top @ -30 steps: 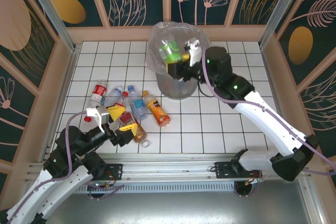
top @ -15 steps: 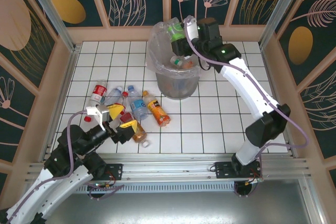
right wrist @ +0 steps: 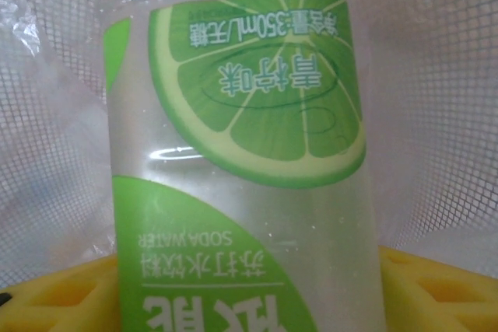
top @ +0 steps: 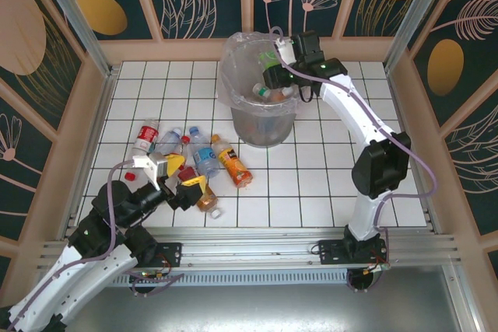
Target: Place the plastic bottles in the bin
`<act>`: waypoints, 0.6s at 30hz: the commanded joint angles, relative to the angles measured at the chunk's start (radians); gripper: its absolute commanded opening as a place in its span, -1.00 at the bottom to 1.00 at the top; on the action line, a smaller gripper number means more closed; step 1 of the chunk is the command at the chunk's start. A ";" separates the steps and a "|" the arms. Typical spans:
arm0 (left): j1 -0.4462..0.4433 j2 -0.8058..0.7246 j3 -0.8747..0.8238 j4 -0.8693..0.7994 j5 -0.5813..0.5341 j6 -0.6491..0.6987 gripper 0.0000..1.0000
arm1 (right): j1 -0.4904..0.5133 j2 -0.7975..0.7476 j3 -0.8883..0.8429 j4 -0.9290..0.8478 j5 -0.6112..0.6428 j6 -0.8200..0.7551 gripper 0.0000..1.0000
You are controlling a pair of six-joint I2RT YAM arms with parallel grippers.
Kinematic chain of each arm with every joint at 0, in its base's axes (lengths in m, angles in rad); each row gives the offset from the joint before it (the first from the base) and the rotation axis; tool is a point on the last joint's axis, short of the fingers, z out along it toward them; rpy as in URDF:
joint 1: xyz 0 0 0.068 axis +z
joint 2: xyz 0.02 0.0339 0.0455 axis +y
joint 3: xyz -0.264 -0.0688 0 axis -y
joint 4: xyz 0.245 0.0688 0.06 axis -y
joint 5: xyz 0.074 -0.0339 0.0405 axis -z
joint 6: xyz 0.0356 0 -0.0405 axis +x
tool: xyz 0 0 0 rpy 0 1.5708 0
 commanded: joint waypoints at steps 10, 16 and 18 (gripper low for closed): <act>-0.002 0.024 0.007 -0.013 -0.046 -0.017 0.97 | 0.009 -0.044 0.062 0.034 -0.019 0.017 0.58; -0.002 0.043 0.016 -0.032 -0.113 -0.040 0.97 | 0.014 -0.185 -0.055 0.153 -0.073 0.048 0.60; -0.003 0.059 0.024 -0.043 -0.138 -0.048 0.97 | 0.016 -0.245 -0.111 0.194 -0.106 0.060 0.60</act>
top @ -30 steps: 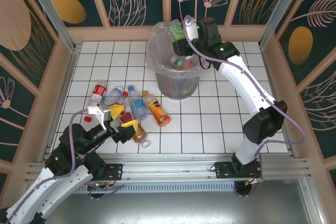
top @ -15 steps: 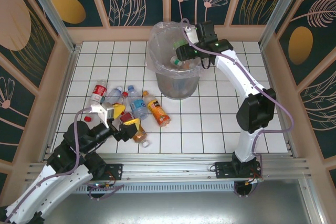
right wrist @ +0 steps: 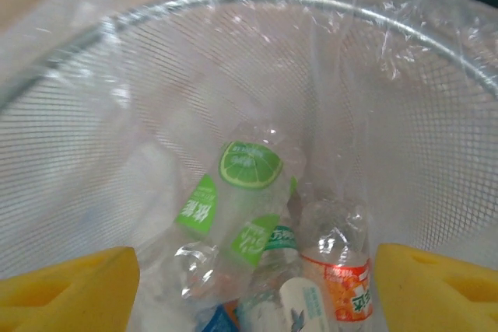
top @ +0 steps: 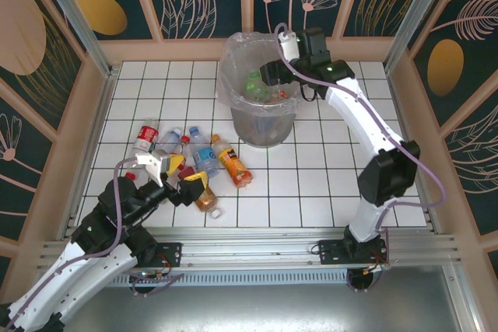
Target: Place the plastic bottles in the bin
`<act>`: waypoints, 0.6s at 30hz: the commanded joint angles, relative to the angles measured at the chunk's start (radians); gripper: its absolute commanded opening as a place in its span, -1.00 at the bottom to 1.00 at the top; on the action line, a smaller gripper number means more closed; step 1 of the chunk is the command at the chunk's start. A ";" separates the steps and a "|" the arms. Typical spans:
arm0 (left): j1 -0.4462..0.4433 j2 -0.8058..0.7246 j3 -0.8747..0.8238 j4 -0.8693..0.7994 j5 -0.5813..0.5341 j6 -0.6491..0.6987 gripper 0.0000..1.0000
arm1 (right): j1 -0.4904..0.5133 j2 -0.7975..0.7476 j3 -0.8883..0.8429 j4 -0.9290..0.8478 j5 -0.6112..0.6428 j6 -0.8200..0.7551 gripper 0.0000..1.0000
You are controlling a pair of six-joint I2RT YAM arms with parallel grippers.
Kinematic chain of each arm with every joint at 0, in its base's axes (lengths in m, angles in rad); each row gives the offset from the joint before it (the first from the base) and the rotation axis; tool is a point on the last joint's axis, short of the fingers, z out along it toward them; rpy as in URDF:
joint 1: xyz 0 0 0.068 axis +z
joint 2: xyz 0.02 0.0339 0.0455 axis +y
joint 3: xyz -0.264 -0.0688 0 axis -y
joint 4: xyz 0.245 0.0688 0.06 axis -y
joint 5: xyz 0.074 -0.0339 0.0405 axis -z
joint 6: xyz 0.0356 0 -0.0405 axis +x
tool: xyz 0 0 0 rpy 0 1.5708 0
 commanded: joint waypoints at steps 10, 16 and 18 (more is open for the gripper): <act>-0.003 0.195 0.141 -0.170 -0.242 -0.100 0.97 | 0.020 -0.444 -0.376 0.220 -0.269 0.114 0.64; -0.002 0.408 0.270 -0.341 -0.372 -0.235 0.97 | 0.104 -0.610 -0.601 0.292 -0.301 0.193 0.65; -0.002 0.477 0.309 -0.387 -0.381 -0.266 0.97 | 0.140 -0.655 -0.672 0.311 -0.283 0.222 0.65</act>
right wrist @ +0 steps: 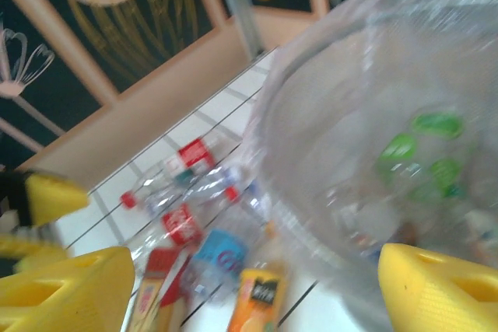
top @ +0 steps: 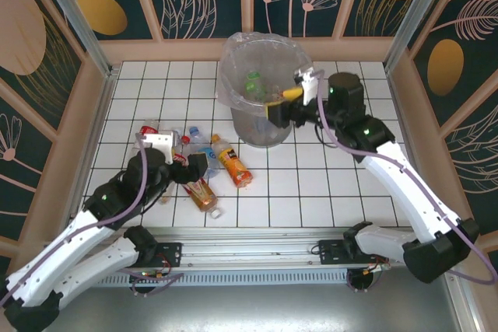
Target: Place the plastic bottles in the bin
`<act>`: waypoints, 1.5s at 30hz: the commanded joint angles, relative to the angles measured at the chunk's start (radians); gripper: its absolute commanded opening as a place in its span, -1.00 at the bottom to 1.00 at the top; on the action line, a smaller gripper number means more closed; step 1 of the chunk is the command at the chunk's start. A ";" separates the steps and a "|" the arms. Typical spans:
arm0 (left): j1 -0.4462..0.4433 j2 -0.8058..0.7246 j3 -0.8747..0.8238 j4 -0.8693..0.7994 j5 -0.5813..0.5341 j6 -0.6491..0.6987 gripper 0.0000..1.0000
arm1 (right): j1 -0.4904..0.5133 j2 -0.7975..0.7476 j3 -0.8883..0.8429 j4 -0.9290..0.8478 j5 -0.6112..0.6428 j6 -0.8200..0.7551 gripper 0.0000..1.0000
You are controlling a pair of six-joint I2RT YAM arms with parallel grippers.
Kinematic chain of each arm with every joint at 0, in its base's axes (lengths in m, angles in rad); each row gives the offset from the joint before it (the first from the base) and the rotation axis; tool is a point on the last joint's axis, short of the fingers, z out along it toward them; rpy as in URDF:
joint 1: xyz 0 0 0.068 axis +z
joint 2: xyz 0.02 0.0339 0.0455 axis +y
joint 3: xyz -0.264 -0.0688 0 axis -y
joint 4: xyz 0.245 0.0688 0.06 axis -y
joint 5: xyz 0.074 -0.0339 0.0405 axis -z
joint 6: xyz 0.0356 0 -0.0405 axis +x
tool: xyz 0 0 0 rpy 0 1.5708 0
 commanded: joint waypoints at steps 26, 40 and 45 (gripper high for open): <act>0.171 0.676 0.198 -0.076 0.157 -0.179 0.73 | 0.124 -0.316 -0.538 0.198 0.046 0.261 0.72; 0.211 0.838 0.175 -0.007 0.174 -0.135 0.68 | 0.126 -0.331 -0.572 0.194 0.057 0.264 0.72; 0.215 0.884 0.179 0.031 0.187 -0.133 0.61 | 0.125 -0.332 -0.580 0.191 0.065 0.262 0.73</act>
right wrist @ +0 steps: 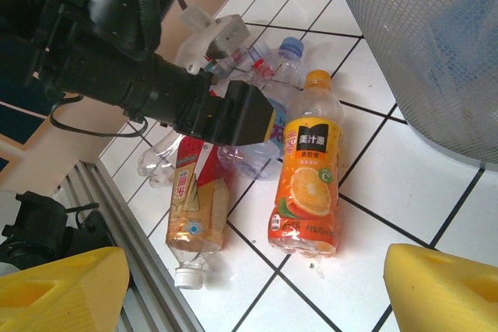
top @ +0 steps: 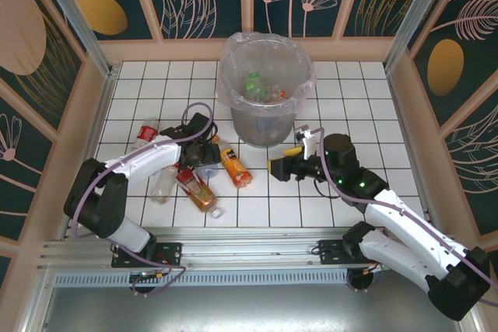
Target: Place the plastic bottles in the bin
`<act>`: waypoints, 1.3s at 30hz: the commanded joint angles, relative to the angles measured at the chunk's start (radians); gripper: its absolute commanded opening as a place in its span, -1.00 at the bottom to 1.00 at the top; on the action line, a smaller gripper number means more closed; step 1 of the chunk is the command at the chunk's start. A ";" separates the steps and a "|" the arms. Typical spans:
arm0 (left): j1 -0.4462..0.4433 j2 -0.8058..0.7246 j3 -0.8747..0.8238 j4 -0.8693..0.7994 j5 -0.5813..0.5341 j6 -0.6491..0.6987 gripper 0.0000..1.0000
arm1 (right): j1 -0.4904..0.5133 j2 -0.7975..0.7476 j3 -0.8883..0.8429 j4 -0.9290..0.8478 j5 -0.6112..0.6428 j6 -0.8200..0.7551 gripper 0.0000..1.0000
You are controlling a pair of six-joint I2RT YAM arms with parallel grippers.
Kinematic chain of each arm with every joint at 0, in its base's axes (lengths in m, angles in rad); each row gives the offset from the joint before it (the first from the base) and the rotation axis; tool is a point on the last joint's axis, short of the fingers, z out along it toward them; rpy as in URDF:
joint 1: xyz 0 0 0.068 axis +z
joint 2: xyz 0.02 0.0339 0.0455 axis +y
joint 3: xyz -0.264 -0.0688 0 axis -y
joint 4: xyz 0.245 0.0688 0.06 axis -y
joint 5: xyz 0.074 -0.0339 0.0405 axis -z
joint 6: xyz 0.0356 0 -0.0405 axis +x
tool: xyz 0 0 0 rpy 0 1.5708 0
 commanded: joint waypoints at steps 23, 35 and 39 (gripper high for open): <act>0.019 -0.123 0.118 -0.050 -0.122 0.073 0.32 | 0.006 -0.151 -0.040 0.017 0.043 -0.011 0.80; 0.021 -0.211 0.419 -0.231 -0.213 0.209 0.33 | 0.005 -0.412 -0.059 0.048 0.028 -0.008 0.98; 0.021 -0.170 0.576 -0.290 -0.199 0.244 0.35 | 0.005 -0.443 -0.044 0.019 0.062 -0.011 0.98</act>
